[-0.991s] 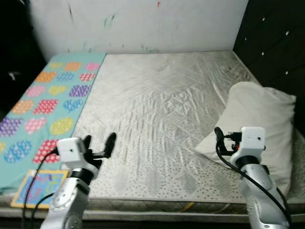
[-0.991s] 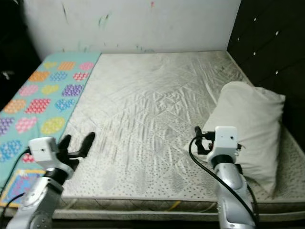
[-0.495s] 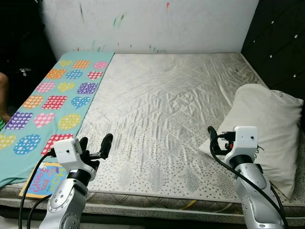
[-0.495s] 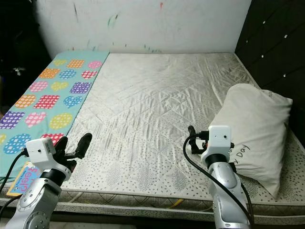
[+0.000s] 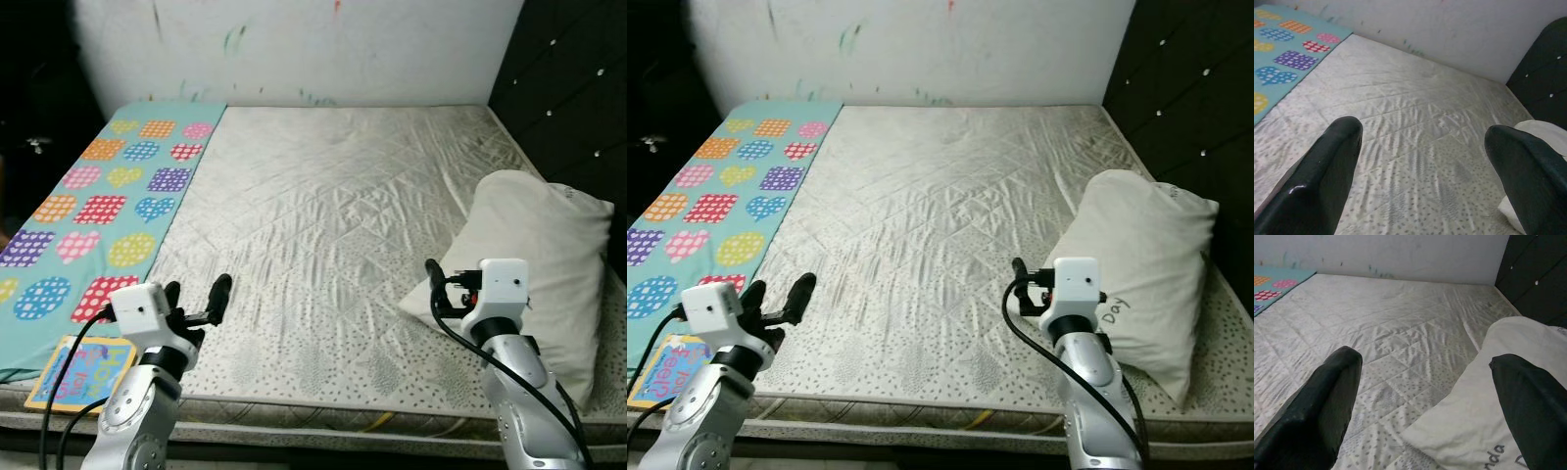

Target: Clean up the room

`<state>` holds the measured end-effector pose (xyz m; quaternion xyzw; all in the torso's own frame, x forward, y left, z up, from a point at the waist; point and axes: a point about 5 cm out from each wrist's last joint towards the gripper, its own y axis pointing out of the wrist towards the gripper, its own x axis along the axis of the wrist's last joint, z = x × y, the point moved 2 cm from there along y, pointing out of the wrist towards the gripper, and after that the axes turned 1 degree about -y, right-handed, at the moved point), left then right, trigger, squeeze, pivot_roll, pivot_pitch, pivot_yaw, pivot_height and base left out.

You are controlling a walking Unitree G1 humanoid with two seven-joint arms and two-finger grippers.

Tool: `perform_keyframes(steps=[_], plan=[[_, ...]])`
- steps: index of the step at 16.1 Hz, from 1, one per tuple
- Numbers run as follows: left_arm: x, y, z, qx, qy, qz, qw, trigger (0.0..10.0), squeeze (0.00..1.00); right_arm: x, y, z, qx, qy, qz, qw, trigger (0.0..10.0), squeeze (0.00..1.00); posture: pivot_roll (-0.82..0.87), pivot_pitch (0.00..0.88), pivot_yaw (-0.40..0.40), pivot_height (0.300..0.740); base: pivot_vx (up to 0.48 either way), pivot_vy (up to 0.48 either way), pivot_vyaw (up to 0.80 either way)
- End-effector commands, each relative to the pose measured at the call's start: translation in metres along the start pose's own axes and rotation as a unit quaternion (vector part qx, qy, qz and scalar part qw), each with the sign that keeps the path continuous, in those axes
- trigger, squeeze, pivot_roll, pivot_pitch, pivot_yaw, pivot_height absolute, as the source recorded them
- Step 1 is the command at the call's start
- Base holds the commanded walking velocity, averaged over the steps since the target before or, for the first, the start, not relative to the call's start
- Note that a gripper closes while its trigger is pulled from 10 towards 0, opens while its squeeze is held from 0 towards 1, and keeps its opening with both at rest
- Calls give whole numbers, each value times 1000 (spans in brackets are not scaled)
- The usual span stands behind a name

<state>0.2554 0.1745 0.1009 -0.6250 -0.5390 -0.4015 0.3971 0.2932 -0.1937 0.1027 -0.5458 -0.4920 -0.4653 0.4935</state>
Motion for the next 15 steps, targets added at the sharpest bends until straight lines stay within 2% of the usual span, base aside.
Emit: perform_keyframes(steps=[1, 14, 15], plan=[[-1, -1, 3, 5, 6, 5, 1000, 10000, 0, 3, 1, 2, 3, -2, -7, 1000, 10000, 0, -191, 12, 32, 740, 0, -319, 0], [-1, 0, 4, 7, 6, 6, 1000, 10000, 0, 1, 1, 1, 1, -1, -2, 1000, 10000, 0, -192, 17, 33, 740, 0, -343, 0], [-1, 0, 4, 7, 6, 6, 1000, 10000, 0, 1, 1, 1, 2, -1, -2, 1000, 10000, 0, -192, 17, 33, 740, 0, -349, -675]])
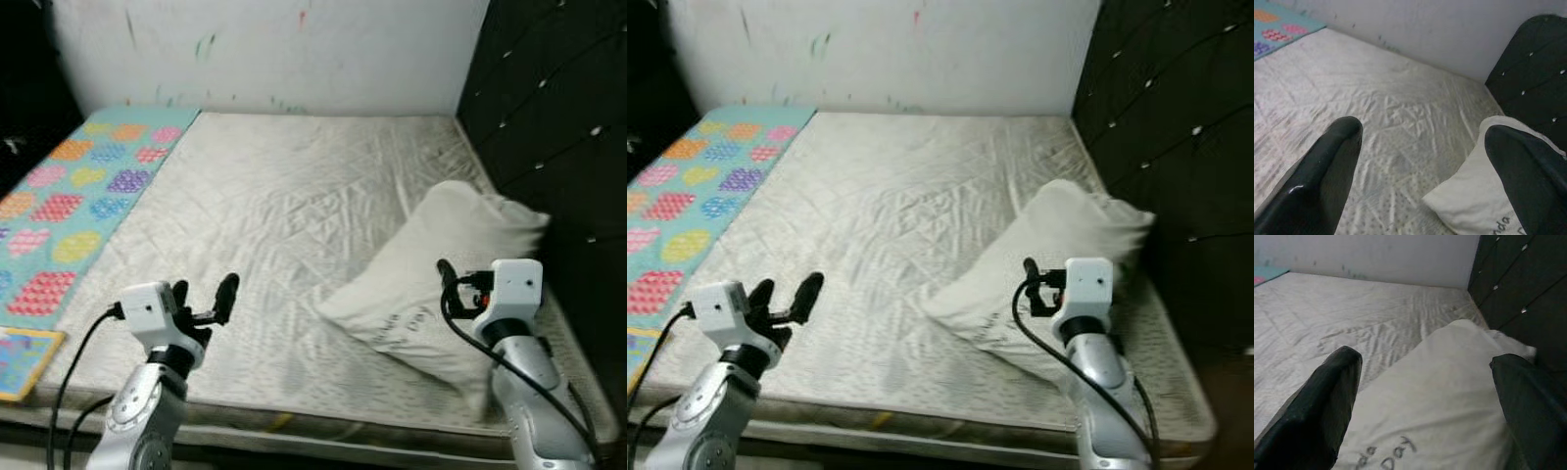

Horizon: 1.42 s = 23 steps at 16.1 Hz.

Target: Clean up the room

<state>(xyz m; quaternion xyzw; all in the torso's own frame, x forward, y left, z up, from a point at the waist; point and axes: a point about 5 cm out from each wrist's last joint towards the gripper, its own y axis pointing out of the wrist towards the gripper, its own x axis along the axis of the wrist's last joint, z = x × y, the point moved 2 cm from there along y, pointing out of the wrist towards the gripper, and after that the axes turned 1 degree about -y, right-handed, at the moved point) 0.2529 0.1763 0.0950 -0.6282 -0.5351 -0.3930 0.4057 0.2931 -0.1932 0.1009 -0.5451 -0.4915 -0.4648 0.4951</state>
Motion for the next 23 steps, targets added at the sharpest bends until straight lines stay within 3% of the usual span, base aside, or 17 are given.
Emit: perform_keyframes(steps=[1, 10, 16, 23], plan=[[5, 2, 0, 0, 7, -5, 1000, 10000, 0, 3, 1, 0, 0, -2, -3, 1000, 10000, 0, -192, 17, 33, 740, 0, -352, -800], [6, 4, 1, 3, 1, -13, 1000, 10000, 0, 4, 2, 0, 1, -2, -7, 1000, 10000, 0, -192, 12, 33, 740, 0, -74, -151], [9, 4, -8, -35, -3, -26, 999, 10000, 0, 5, 2, 0, 1, -1, -10, 1000, 10000, 0, -195, 8, 30, 740, 0, 0, 0], [9, 3, -9, -39, 1, -26, 999, 10000, 0, 4, 2, -1, -1, -5, -8, 1000, 10000, 0, -196, 10, 30, 740, 106, 0, 0]])
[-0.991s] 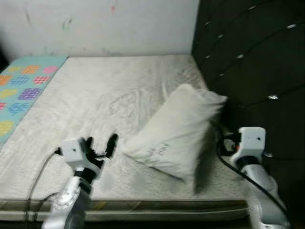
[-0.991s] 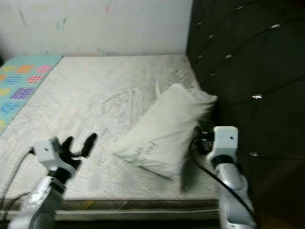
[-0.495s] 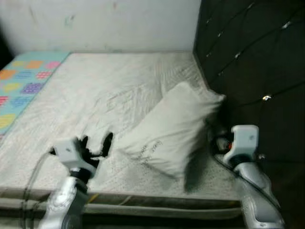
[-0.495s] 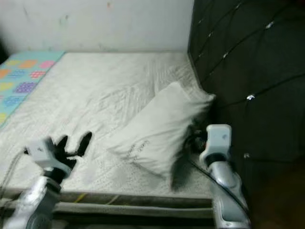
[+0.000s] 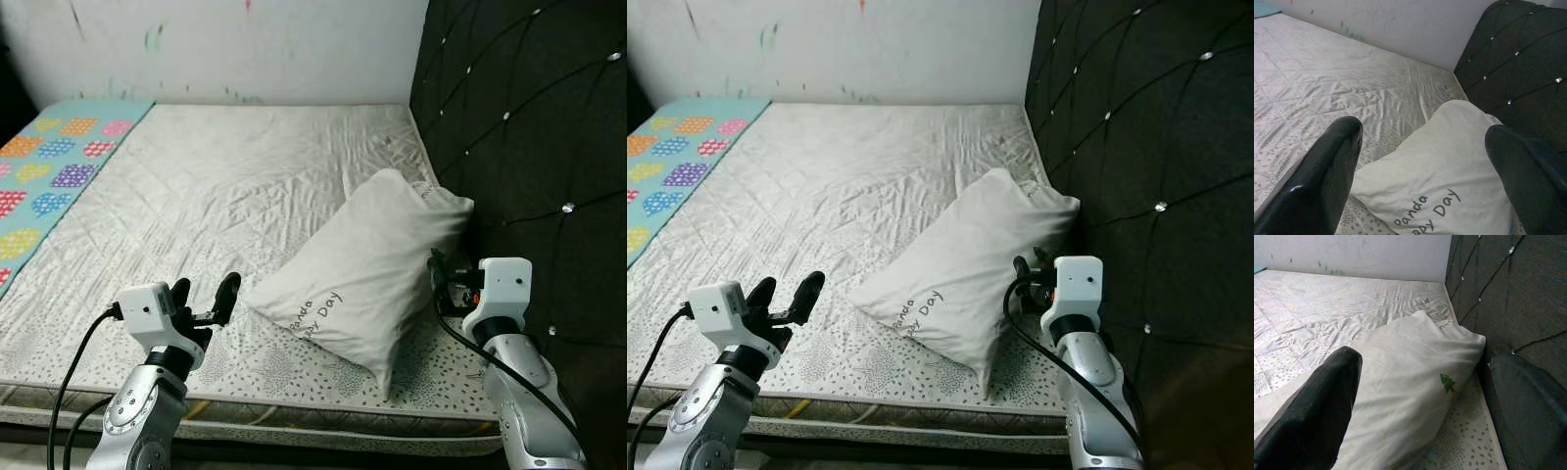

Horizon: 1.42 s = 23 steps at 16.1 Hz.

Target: Clean up the room

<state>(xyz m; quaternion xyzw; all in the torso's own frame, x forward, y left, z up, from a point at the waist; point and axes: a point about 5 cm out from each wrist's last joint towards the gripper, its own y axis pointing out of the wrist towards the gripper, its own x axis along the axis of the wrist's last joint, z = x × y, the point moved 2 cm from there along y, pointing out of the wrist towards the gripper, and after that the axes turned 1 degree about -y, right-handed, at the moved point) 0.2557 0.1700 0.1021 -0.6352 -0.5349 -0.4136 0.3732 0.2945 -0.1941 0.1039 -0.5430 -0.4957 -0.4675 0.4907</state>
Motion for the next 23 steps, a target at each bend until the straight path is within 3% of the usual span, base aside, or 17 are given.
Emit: perform_keyframes(steps=[1, 10, 19, 22, 23], plan=[[5, 1, 0, -5, 9, -8, 1000, 10000, 0, 1, 1, 0, 0, -3, -1, 1000, 10000, 0, -195, 10, 32, 740, 262, 0, 0], [3, 0, 0, -5, 12, -4, 1000, 10000, 0, -1, 1, 1, -1, -4, 1, 1000, 10000, 0, -192, 9, 33, 740, 280, 0, 0], [0, 0, 3, 8, 8, 3, 1000, 10000, 0, -1, 2, 0, 3, -9, 1, 1000, 10000, 0, -192, 2, 31, 740, 0, 0, 0], [-4, 0, 5, 16, 5, 16, 1000, 10000, 0, -7, 5, 3, 14, -10, 21, 1000, 10000, 0, -189, 7, 28, 740, 0, 0, 0], [-7, 0, 6, 19, 3, 26, 999, 10000, 0, -18, 5, 3, 18, -11, 57, 998, 10000, 0, -188, 12, 29, 740, 0, 0, 0]])
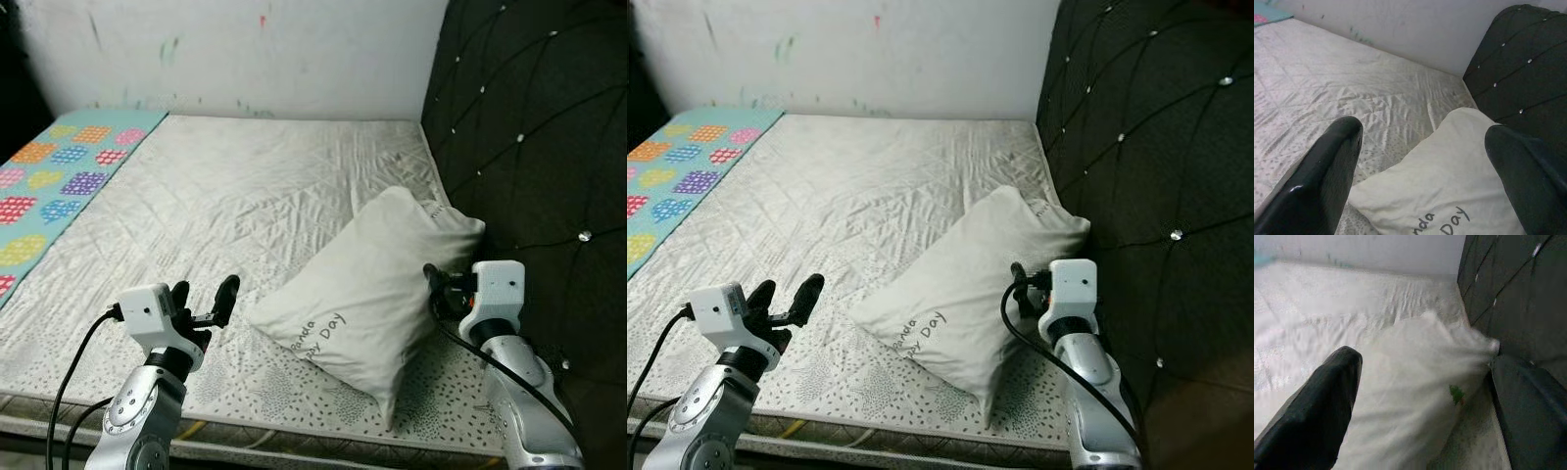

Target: Clean up the room

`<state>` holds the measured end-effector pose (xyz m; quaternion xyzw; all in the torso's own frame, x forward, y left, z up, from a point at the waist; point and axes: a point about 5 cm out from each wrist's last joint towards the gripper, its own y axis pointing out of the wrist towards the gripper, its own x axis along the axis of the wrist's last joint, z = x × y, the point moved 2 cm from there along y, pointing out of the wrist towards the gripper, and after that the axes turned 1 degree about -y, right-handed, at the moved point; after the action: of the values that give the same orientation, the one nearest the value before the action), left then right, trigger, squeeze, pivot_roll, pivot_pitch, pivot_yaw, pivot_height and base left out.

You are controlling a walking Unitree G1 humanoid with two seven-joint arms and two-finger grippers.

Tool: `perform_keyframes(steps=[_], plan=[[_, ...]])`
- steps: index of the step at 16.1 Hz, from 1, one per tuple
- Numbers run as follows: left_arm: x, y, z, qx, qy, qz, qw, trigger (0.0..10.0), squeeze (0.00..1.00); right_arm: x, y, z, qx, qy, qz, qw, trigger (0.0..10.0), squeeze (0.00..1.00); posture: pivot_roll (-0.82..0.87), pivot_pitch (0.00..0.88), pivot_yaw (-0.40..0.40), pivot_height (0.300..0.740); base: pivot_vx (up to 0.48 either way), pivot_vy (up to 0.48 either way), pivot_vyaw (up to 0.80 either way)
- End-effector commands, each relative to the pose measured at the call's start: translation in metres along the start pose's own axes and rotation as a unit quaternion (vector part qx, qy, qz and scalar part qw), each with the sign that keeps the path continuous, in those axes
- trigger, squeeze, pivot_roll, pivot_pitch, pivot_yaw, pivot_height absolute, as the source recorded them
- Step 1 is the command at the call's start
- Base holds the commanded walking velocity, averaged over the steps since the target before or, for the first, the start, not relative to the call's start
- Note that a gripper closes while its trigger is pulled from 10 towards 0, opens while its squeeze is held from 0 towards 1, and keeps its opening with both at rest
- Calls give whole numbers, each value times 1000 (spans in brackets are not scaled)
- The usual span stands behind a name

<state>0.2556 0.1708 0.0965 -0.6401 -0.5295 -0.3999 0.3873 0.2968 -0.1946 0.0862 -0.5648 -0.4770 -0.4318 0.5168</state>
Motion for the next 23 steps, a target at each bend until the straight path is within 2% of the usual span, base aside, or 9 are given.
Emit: perform_keyframes(steps=[1, 2, 4, 7, 10, 13, 14, 17, 23], plan=[[-3, 1, 3, 7, 2, 14, 1000, 10000, 0, -7, 2, 2, 7, -3, 27, 1000, 10000, 0, -188, 12, 29, 740, 0, 0, 0], [-7, 1, 1, -3, 2, 29, 1000, 10000, 0, -16, 1, 4, 22, -6, 58, 998, 10000, 0, -188, 15, 31, 740, 0, 0, 0], [-12, 1, 1, -10, 2, 48, 999, 10000, 0, -20, 0, 5, 28, -11, 71, 997, 10000, 0, -192, 18, 34, 740, 0, 0, 0], [-15, 0, -1, -24, 18, 66, 997, 10000, 0, -18, -2, 3, 26, -2, 63, 998, 10000, 0, -193, 21, 39, 740, 0, 0, 0], [-14, 0, 1, -16, 26, 62, 998, 10000, 0, -16, -6, 5, 28, -1, 56, 998, 10000, 0, -192, 21, 37, 740, 0, 0, 0], [-17, -1, 8, 3, 34, 74, 997, 10000, 0, -15, -11, 7, 32, -1, 50, 998, 10000, 0, -192, 21, 34, 740, 0, 0, 0], [-22, -5, 13, 13, 44, 92, 995, 10000, 0, -16, -13, 7, 33, -1, 50, 998, 10000, 0, -193, 21, 35, 740, 0, 0, 0], [-23, -11, 20, 22, 49, 98, 994, 10000, 0, -18, -15, 6, 33, 2, 57, 998, 10000, 0, -192, 22, 35, 740, 0, 0, 0], [-25, -10, 18, 16, 46, 102, 994, 10000, 0, -18, -14, 9, 34, 18, 63, 997, 10000, 0, -192, 27, 32, 740, 0, 0, 0]])
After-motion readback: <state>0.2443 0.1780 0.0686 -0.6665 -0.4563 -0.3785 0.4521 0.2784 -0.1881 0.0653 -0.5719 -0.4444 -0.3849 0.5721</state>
